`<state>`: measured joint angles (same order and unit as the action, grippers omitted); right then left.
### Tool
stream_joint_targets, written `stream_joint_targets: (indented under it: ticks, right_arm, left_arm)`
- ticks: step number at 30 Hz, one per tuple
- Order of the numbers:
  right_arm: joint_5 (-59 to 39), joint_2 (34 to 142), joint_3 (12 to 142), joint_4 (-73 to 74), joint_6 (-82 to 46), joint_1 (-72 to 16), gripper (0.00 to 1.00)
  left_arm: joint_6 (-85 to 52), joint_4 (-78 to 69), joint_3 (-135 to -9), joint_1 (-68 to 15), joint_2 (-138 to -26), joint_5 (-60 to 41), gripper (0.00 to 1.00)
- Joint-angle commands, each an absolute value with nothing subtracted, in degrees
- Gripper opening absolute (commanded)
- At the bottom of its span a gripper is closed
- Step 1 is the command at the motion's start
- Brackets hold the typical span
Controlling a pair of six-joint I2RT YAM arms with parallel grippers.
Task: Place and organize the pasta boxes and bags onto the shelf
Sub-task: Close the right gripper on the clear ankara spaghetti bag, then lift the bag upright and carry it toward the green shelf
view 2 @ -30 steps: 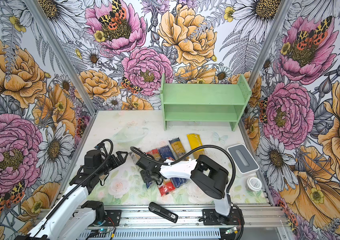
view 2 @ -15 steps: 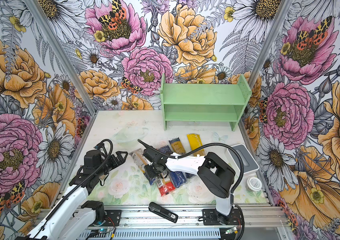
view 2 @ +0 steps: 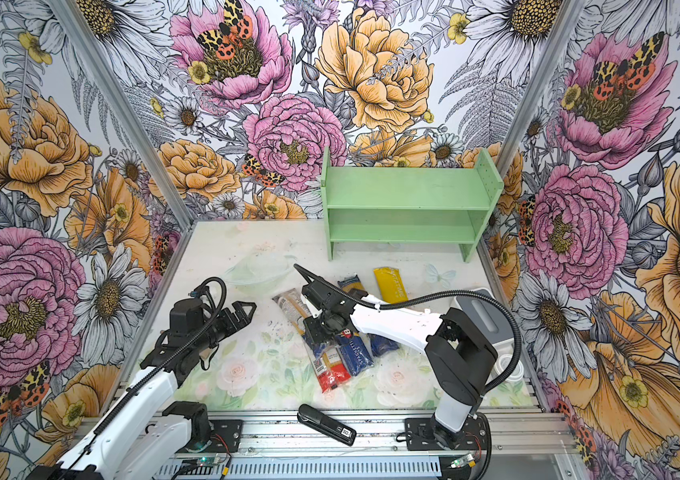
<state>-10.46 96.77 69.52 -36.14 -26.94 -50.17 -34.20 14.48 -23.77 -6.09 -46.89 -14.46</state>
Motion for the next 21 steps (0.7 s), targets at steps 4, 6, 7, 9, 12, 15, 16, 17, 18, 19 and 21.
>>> stream_joint_targets:
  ticks: [4, 6, 7, 9, 12, 15, 16, 17, 18, 19, 21]
  right_arm:
    - [-5.0, 90.1, 72.4, -38.7, -24.9, -48.7, 0.0]
    - [-3.8, 88.3, 72.0, -39.5, -25.2, -48.2, 0.0]
    - [-3.3, 87.5, 71.9, -40.0, -25.4, -47.9, 0.0]
    - [-2.6, 85.7, 71.7, -41.0, -25.8, -47.5, 0.0]
    - [-2.0, 82.4, 71.0, -42.1, -26.4, -46.8, 0.0]
    - [-2.6, 78.9, 70.3, -43.4, -27.2, -45.8, 0.0]
    - [-3.0, 77.6, 70.0, -43.7, -27.3, -45.7, 0.0]
    - [-3.1, 76.6, 69.8, -44.0, -27.5, -45.7, 0.0]
    - [-3.4, 75.3, 69.8, -44.5, -27.7, -43.8, 0.0]
    - [-3.7, 74.2, 69.8, -45.1, -27.8, -43.2, 0.0]
    - [-3.8, 71.9, 69.8, -46.1, -27.9, -42.2, 0.0]
  left_arm:
    - [-34.6, 11.3, -24.0, -5.6, -48.8, -15.1, 0.99]
    - [-34.3, 11.3, -24.4, -5.9, -49.4, -15.4, 0.99]
    - [-34.1, 11.3, -24.4, -6.0, -49.5, -15.0, 0.99]
    - [-34.1, 10.2, -24.3, -6.1, -49.6, -14.9, 0.99]
    - [-34.4, 8.6, -24.0, -6.9, -50.0, -14.8, 0.99]
    - [-33.8, 8.4, -24.5, -7.8, -50.6, -15.0, 0.99]
    - [-33.9, 8.3, -24.7, -8.0, -50.9, -14.5, 0.99]
    - [-34.1, 8.3, -24.7, -8.1, -51.1, -14.1, 0.99]
    - [-34.2, 8.1, -24.9, -8.3, -51.4, -13.8, 0.99]
    - [-34.3, 7.7, -24.9, -8.5, -51.8, -13.8, 0.99]
    - [-34.3, 7.1, -25.1, -9.1, -52.7, -13.7, 0.99]
